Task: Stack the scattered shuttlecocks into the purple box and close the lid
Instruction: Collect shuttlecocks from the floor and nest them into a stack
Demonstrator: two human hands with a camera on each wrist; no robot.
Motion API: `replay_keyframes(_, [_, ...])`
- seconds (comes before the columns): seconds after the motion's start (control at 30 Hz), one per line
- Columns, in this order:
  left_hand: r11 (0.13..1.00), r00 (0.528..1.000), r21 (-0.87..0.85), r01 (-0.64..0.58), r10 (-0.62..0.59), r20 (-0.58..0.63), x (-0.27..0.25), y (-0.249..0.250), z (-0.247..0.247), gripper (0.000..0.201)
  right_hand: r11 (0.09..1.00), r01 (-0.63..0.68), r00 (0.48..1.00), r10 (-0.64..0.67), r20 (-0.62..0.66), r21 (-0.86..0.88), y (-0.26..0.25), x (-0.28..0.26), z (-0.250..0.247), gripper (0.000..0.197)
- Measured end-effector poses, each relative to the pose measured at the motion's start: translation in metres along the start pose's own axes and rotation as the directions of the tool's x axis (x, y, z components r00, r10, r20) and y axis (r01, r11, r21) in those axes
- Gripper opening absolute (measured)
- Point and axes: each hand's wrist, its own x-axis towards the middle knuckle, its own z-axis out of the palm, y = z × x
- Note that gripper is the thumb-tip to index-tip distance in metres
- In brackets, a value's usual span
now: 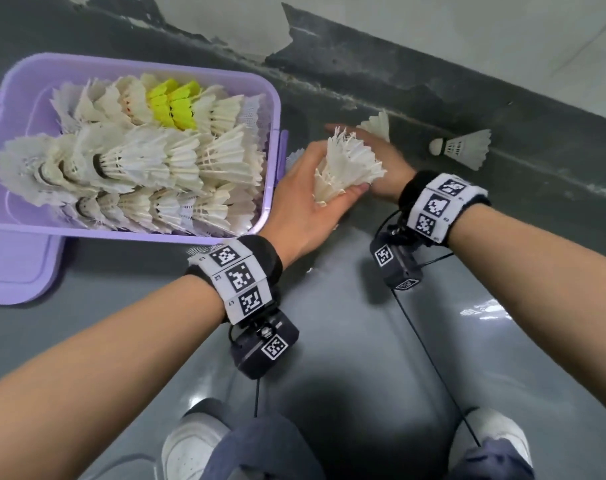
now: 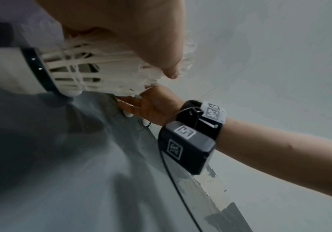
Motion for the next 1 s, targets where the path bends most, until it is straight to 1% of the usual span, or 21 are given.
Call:
replay_keyframes(0.03, [1.0,1.0,-0.013,0.0,0.0,-0.017,0.0,0.001,0.0,0.042,0.995,0.038,0.996,-0.031,0.08,-0.097,-0.003,-0.001,0.005,0.045])
replay_keyframes(0.07, [1.0,0.999,-0.026,0.001,-0.002,-0.033,0.001,0.001,0.0,0.042,0.98,0.05,0.988,-0.02,0.155,-0.192,-0.005,-0.004,0.009,0.048])
replay_keyframes(0.1, [0.999,0.999,-0.037,0.004,-0.005,-0.04,0.002,0.001,0.001,0.043,0.954,0.01,0.974,0.058,0.221,-0.298,-0.006,-0.007,0.012,0.05])
replay_keyframes(0.13, [0.999,0.999,-0.042,0.002,-0.004,-0.043,0.003,0.001,0.001,0.043,0.923,-0.015,0.959,0.122,0.254,-0.384,-0.008,-0.01,0.013,0.049])
replay_keyframes(0.17, [0.999,0.999,-0.038,-0.002,0.001,-0.042,0.004,0.001,0.001,0.043,0.914,-0.024,0.952,0.145,0.27,-0.405,-0.005,-0.008,0.017,0.046])
replay_keyframes(0.2, [1.0,0.999,-0.029,-0.008,0.007,-0.042,0.005,0.0,0.001,0.043,0.932,0.009,0.953,0.102,0.285,-0.362,-0.005,-0.006,0.021,0.037])
replay_keyframes(0.23, [1.0,0.999,-0.019,-0.01,0.009,-0.042,0.004,0.0,0.002,0.043,0.963,0.009,0.967,0.06,0.248,-0.269,-0.004,-0.004,0.024,0.023])
replay_keyframes(0.27, [1.0,0.999,-0.007,-0.008,0.008,-0.045,0.004,0.0,0.002,0.043,0.988,-0.001,0.985,0.028,0.171,-0.154,-0.002,-0.001,0.023,0.007])
replay_keyframes(0.33, [1.0,0.999,0.014,-0.003,0.004,-0.043,0.002,0.001,0.003,0.042,0.996,-0.046,0.998,0.042,-0.052,-0.07,0.01,0.001,0.014,0.007])
replay_keyframes(0.37, [1.0,0.999,0.027,0.002,-0.001,-0.033,0.002,0.002,0.003,0.042,0.997,-0.077,0.984,0.075,-0.164,-0.008,0.016,-0.002,0.008,0.007])
replay_keyframes(0.4, [0.999,1.0,0.049,0.012,-0.011,-0.027,0.001,0.001,0.003,0.043,0.994,-0.073,0.958,0.093,-0.27,0.084,0.023,-0.007,0.002,0.009])
replay_keyframes(0.47, [0.993,0.999,0.109,0.032,-0.03,-0.022,0.0,0.001,0.005,0.047,0.984,0.009,0.888,0.074,-0.454,0.179,0.03,-0.018,-0.017,0.013])
replay_keyframes(0.53, [0.989,0.999,0.141,0.05,-0.049,-0.014,0.001,0.0,0.008,0.048,0.973,0.101,0.825,0.035,-0.564,0.208,0.028,-0.03,-0.034,0.013])
replay_keyframes(0.6, [0.986,0.998,0.156,0.062,-0.062,-0.007,0.002,0.004,0.013,0.047,0.946,0.213,0.788,-0.018,-0.615,0.245,0.022,-0.039,-0.045,0.011])
replay_keyframes(0.63, [0.984,0.998,0.165,0.069,-0.069,-0.005,0.003,0.006,0.016,0.048,0.938,0.244,0.793,-0.045,-0.607,0.248,0.017,-0.042,-0.046,0.012])
replay_keyframes(0.67, [0.982,0.997,0.175,0.078,-0.078,-0.005,0.004,0.008,0.018,0.051,0.935,0.258,0.816,-0.076,-0.573,0.244,0.012,-0.044,-0.044,0.013])
replay_keyframes(0.77, [0.982,0.996,0.167,0.093,-0.094,-0.001,0.007,0.017,0.021,0.071,0.963,0.201,0.913,-0.119,-0.391,0.178,0.005,-0.047,-0.029,0.015])
replay_keyframes(0.8, [0.985,0.995,0.144,0.096,-0.098,0.008,0.009,0.02,0.022,0.078,0.973,0.179,0.932,-0.121,-0.343,0.144,0.005,-0.048,-0.025,0.015])
replay_keyframes(0.87, [0.988,0.994,0.115,0.103,-0.108,0.035,0.012,0.023,0.022,0.084,0.986,0.157,0.943,-0.131,-0.306,0.063,0.005,-0.048,-0.021,0.016])
replay_keyframes(0.93, [0.987,0.994,0.129,0.097,-0.103,0.043,0.014,0.022,0.021,0.078,0.984,0.176,0.945,-0.166,-0.281,0.01,0.003,-0.048,-0.021,0.016])
replay_keyframes(1.0, [0.983,0.994,0.153,0.106,-0.111,0.025,0.016,0.018,0.021,0.062,0.979,0.205,0.948,-0.2,-0.247,-0.005,0.0,-0.047,-0.021,0.016])
